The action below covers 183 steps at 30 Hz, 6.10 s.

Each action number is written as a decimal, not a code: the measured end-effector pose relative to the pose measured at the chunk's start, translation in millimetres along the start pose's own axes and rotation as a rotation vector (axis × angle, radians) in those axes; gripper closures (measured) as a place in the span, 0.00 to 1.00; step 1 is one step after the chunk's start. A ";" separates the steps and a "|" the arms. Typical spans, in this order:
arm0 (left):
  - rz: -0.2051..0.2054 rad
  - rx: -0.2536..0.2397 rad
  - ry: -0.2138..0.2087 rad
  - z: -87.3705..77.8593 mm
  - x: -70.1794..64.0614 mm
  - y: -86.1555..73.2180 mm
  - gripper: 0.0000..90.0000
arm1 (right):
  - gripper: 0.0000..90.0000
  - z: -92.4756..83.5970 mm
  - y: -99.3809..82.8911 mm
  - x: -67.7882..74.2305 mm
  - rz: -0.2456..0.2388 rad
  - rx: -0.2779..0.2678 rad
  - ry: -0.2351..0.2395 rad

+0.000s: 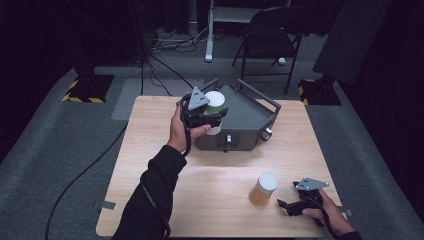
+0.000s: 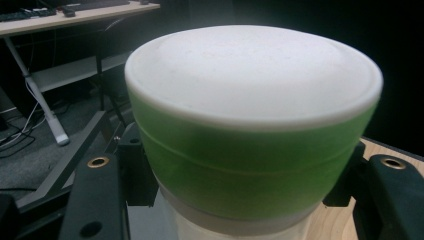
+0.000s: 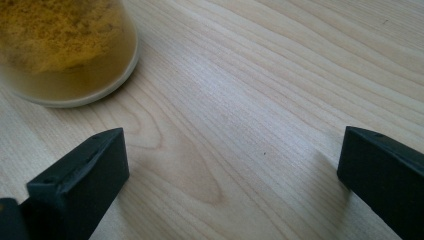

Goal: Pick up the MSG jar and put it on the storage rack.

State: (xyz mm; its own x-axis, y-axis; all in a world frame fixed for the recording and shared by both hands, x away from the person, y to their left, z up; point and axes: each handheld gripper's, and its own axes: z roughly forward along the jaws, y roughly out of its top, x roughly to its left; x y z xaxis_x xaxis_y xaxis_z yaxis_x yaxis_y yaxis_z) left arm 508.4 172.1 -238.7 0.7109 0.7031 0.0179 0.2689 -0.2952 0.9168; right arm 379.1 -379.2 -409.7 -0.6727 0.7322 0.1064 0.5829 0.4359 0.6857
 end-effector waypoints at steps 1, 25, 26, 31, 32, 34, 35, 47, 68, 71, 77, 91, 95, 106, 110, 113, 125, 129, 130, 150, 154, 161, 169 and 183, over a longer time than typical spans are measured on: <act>0.001 0.004 0.002 2.4 0.3 1.4 0.39 | 0.00 0.0 0.0 0.0 0.000 0.000 0.000; -0.026 0.064 0.100 52.6 6.1 6.5 0.38 | 0.00 -0.7 -0.7 -0.4 -0.004 0.000 0.003; -0.027 0.068 0.105 54.4 6.1 6.3 0.38 | 0.00 -0.8 -0.7 -0.4 -0.003 0.000 0.003; -0.032 0.085 0.123 61.6 7.0 3.6 0.38 | 0.00 -0.8 -0.7 -0.4 -0.004 0.000 0.003; -0.029 0.091 0.128 62.9 6.7 3.4 0.38 | 0.00 -0.8 -0.7 -0.4 -0.004 0.000 0.003; -0.028 0.100 0.129 65.2 7.2 2.3 0.38 | 0.00 -0.9 -0.8 -0.5 -0.004 0.001 0.004; -0.029 0.103 0.131 66.3 7.2 1.3 0.38 | 0.00 -0.9 -0.7 -0.5 -0.005 0.001 0.003; -0.058 0.103 0.126 70.2 15.2 -8.8 0.38 | 0.00 -1.0 -0.8 -0.6 -0.005 0.000 0.004; -0.079 0.083 0.183 71.3 15.2 -29.0 0.01 | 0.00 -1.0 -0.8 -0.6 -0.005 0.001 0.005; -0.066 0.073 0.183 68.6 15.3 -28.1 0.00 | 0.00 -1.0 -0.9 -0.6 -0.005 0.001 0.005; -0.048 0.065 0.182 63.6 12.5 -18.7 0.00 | 0.00 -1.0 -0.9 -0.7 -0.005 0.000 0.005; -0.003 0.052 0.159 45.2 1.4 -19.6 0.00 | 0.00 -1.0 -0.8 -0.7 -0.005 0.001 0.005; 0.034 0.067 0.169 37.8 -3.7 -26.0 0.00 | 0.00 -1.0 -0.8 -0.6 -0.005 0.001 0.005; 0.067 0.090 0.160 27.7 -11.4 -44.7 0.00 | 0.00 -1.0 -0.8 -0.6 -0.005 0.001 0.005; 0.093 0.102 0.149 26.7 -16.5 -51.0 0.00 | 0.00 -1.0 -0.8 -0.6 -0.005 0.001 0.005; 0.112 0.110 0.138 24.3 -18.7 -56.6 0.00 | 0.00 -1.0 -0.8 -0.6 -0.005 0.001 0.005; 0.160 0.151 0.099 16.8 -31.0 -77.9 0.00 | 0.00 -1.0 -0.8 -0.6 -0.005 0.001 0.005; 0.184 0.166 0.090 15.1 -37.0 -84.7 0.00 | 0.00 -1.0 -0.8 -0.6 -0.005 0.001 0.005; 0.191 0.169 0.087 15.1 -38.3 -86.6 0.00 | 0.00 -1.0 -0.8 -0.6 -0.005 0.001 0.005; 0.275 0.294 -0.015 -6.2 -55.4 -113.1 0.01 | 0.00 -1.0 -0.8 -0.6 -0.005 0.001 0.005; 0.295 0.319 -0.023 -13.3 -56.5 -117.2 0.01 | 0.00 -1.0 -0.8 -0.6 -0.005 0.001 0.005; 0.311 0.367 -0.020 -26.9 -55.9 -125.9 0.01 | 0.00 -1.1 -0.5 -0.7 -0.006 0.003 0.005; 0.319 0.418 -0.004 -42.0 -52.2 -133.4 0.01 | 0.00 -1.1 -0.6 -0.6 -0.006 0.003 0.004; 0.224 0.485 -0.004 -66.3 -39.6 -151.8 0.01 | 0.00 -1.1 -0.5 -0.6 -0.006 0.003 0.004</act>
State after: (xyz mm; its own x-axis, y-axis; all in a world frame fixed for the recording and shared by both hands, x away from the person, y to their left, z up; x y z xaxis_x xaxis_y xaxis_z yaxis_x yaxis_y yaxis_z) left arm 396.3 232.0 -352.1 0.7874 0.5865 0.1897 0.3794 -0.7037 0.6007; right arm 378.7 -380.4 -409.3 -0.6779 0.7275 0.1057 0.5805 0.4416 0.6841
